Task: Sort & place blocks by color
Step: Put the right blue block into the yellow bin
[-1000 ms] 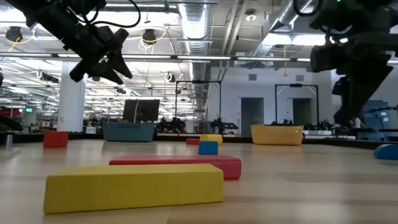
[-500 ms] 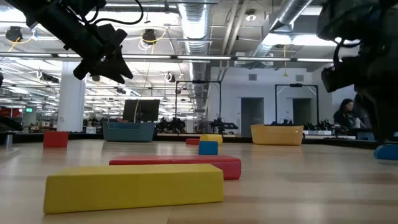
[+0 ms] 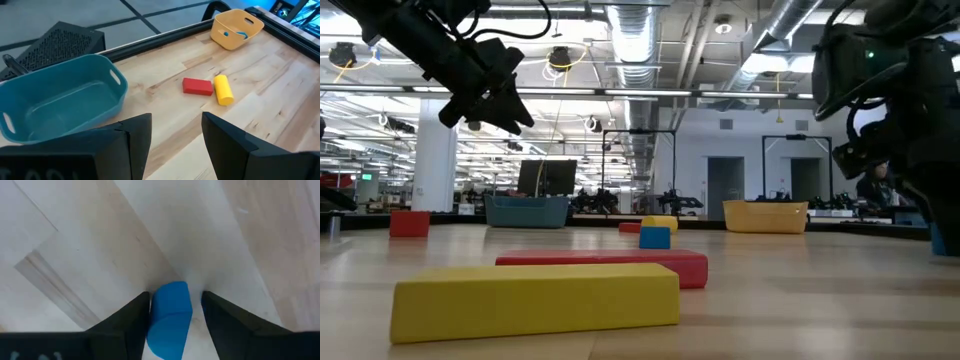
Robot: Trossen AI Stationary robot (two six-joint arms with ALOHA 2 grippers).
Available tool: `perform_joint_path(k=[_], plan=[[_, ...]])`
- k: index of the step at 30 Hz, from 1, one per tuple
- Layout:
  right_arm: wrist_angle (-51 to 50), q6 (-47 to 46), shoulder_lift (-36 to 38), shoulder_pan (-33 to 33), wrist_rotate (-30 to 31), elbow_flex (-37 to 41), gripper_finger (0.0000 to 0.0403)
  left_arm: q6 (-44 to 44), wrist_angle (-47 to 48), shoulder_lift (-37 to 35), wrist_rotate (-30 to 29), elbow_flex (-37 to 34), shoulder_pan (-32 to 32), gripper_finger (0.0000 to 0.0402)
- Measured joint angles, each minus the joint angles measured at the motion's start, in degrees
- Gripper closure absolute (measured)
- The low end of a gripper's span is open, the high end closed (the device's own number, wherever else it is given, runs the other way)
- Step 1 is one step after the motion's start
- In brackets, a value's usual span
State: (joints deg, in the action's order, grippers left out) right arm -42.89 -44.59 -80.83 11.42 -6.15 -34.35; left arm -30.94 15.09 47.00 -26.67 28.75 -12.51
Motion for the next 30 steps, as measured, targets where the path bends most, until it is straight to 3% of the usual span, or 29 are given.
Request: perform_joint_path(k=[9,20,26,30], plan=[[1.14,2.55,2.03,-5.99,-2.29,0.26,0.0325,-4.28,-2.69,-0.15,4.17,0.00,0.00,0.0239],[10.83,4.83,8.91,-16.12,0.50,-4.96,0.0325,3.97,-15.71,-0.15,7.22,0.02,-0.02,0.0239],[15.06,8.12,9.74,-21.61,0.42,-10.84,0.0325,12.53,-24.47,-0.13,7.49,0.02,-0.02,0.0239],[17.52,12.21,9.62,-25.46,0.42,-13.73,0.0325,13.37,-28.26,-0.13,7.45,0.02,-0.02,0.0239]])
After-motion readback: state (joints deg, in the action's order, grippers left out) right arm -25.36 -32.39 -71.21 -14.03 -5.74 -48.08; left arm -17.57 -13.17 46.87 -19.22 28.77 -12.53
